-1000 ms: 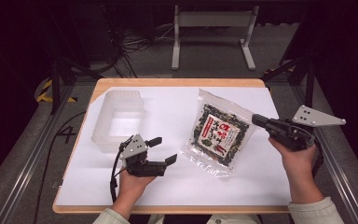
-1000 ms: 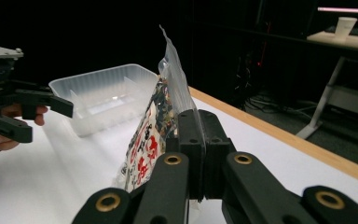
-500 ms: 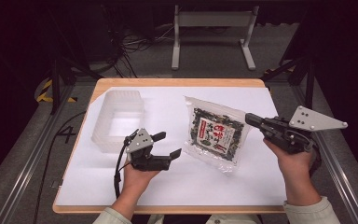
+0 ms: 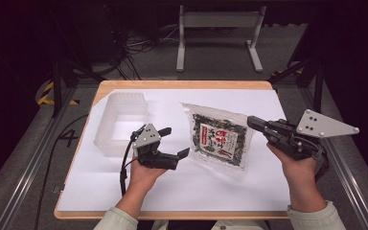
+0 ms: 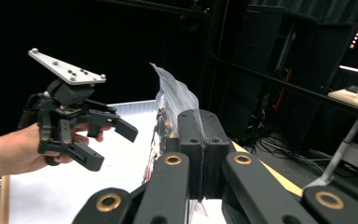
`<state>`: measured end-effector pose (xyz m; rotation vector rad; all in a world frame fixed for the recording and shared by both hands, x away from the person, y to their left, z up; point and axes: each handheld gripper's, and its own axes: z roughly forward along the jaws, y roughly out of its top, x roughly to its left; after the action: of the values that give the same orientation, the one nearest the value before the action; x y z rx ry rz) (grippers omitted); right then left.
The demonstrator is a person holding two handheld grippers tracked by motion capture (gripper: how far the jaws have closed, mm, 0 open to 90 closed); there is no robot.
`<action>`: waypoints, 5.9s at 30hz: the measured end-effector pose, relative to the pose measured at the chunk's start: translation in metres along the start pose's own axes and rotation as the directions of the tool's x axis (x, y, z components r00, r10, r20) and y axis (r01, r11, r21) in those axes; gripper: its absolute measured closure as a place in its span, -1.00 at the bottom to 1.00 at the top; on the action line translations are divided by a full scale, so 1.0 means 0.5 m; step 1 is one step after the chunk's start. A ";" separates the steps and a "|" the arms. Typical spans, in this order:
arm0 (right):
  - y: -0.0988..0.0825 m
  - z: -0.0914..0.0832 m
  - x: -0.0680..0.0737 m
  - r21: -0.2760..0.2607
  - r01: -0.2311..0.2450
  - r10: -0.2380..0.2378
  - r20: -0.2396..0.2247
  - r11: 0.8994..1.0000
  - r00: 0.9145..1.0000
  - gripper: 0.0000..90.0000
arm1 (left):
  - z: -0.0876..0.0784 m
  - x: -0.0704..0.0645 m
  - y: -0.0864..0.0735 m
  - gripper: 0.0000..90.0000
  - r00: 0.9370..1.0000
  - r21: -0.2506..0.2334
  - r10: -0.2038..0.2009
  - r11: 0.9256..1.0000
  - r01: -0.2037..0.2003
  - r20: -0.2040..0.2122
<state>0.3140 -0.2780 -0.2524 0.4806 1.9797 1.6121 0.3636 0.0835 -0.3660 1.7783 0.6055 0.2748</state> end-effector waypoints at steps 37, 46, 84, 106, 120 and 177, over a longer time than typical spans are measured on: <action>-0.003 -0.007 0.017 -0.065 -0.032 0.029 -0.051 0.997 0.998 1.00 | 0.002 -0.029 0.044 0.14 0.970 -0.215 0.102 0.975 -0.053 0.219; -0.005 -0.005 0.019 -0.072 -0.020 0.017 -0.040 0.997 0.999 0.99 | -0.005 -0.057 0.060 0.51 0.958 -0.206 0.186 0.968 -0.140 0.220; -0.049 -0.017 -0.029 -0.027 -0.043 0.045 0.081 0.999 0.996 0.28 | -0.094 0.003 0.137 0.69 0.978 -0.273 0.190 0.948 -0.161 0.083; -0.062 -0.021 -0.039 -0.010 -0.074 0.075 0.092 0.997 0.993 0.29 | -0.133 0.067 0.201 0.69 0.986 -0.382 0.162 0.910 -0.159 -0.023; -0.065 -0.019 -0.040 -0.006 -0.079 0.079 0.086 0.997 0.993 0.29 | -0.137 0.085 0.224 0.69 0.979 -0.399 0.178 0.894 -0.202 -0.097; -0.110 -0.025 -0.025 0.087 -0.139 0.127 0.130 0.986 0.983 0.29 | -0.276 0.294 0.138 0.70 0.949 -0.469 0.002 0.869 -0.157 -0.315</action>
<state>0.3195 -0.3070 -0.3017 0.7465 1.9743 1.5303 0.4381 0.2624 -0.2780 1.2739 0.6131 0.7099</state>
